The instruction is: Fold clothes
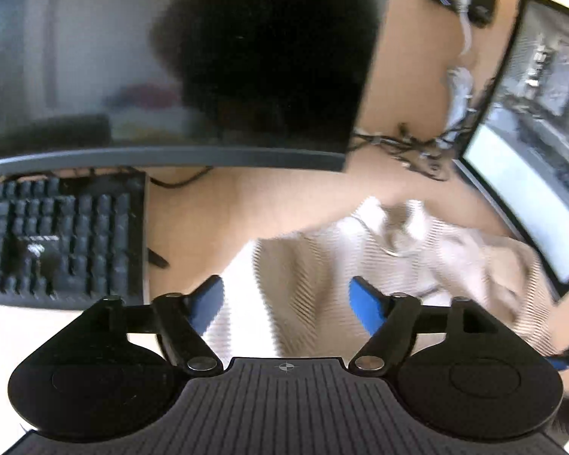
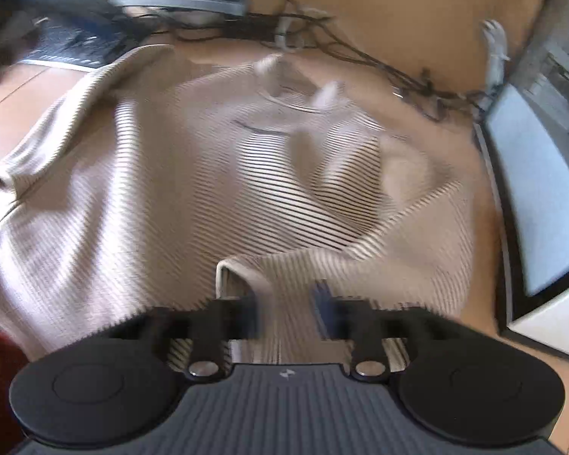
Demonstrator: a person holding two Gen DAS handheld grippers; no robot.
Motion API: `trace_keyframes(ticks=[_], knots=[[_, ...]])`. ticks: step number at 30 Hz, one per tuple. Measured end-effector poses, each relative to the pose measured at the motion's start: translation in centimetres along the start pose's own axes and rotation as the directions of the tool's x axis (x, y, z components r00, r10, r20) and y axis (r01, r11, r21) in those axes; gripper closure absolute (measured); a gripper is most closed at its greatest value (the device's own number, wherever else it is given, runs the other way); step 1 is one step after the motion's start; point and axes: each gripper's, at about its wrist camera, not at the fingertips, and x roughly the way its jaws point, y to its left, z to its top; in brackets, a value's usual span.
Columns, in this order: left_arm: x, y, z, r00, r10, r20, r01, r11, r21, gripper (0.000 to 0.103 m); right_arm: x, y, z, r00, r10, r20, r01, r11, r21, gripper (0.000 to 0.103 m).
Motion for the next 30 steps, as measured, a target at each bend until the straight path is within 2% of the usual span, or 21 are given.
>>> trace_keyframes(ticks=[3,5,8,11,12,14,16,20,25,30], knots=[[-0.3,-0.3,-0.8,1.000,-0.016,-0.006,0.016,1.000,0.000,0.011,-1.9,-2.2,0.6,0.994,-0.084,0.067,0.080,0.995,0.058,0.099],[-0.5,-0.5,-1.3,1.000,-0.026,-0.011,0.026,1.000,0.000,0.008,-3.9,-4.5,1.6,0.979,-0.162,0.127,0.148,0.982,0.115,0.099],[-0.8,-0.8,-2.1,0.999,-0.042,-0.017,0.042,0.999,0.000,0.007,-7.9,-8.0,3.6,0.928,-0.289,0.236,0.239,0.946,0.219,0.099],[-1.1,-1.1,-2.8,0.998,-0.058,-0.023,0.058,0.998,0.000,0.007,-12.4,-10.5,5.7,0.860,-0.370,0.352,0.271,0.915,0.300,0.099],[-1.3,-1.1,-3.0,0.998,-0.061,-0.023,0.061,0.998,0.000,0.007,-13.5,-10.9,6.5,0.841,-0.382,0.384,0.270,0.910,0.315,0.099],[-1.5,-1.1,-3.2,0.998,-0.063,-0.017,0.063,0.998,0.002,0.006,-15.1,-11.5,8.0,0.815,-0.387,0.432,0.255,0.908,0.332,0.099],[-1.9,-0.9,-3.3,0.998,-0.060,-0.011,0.060,0.998,0.000,0.005,-16.1,-11.7,9.6,0.797,-0.370,0.477,0.223,0.915,0.337,0.099],[-2.9,-0.3,-3.9,0.999,-0.049,0.003,0.049,0.999,-0.024,0.004,-16.5,-10.8,12.5,0.794,-0.291,0.534,0.143,0.943,0.301,0.099],[-4.4,0.1,-5.8,1.000,-0.023,-0.006,0.023,1.000,0.003,0.002,-14.2,-7.2,16.6,0.809,-0.163,0.564,0.065,0.980,0.190,0.099],[-5.8,0.6,-7.9,1.000,0.012,-0.022,-0.011,0.999,0.050,0.001,-10.8,-2.8,19.6,0.833,-0.039,0.552,-0.008,0.996,0.083,0.099]])
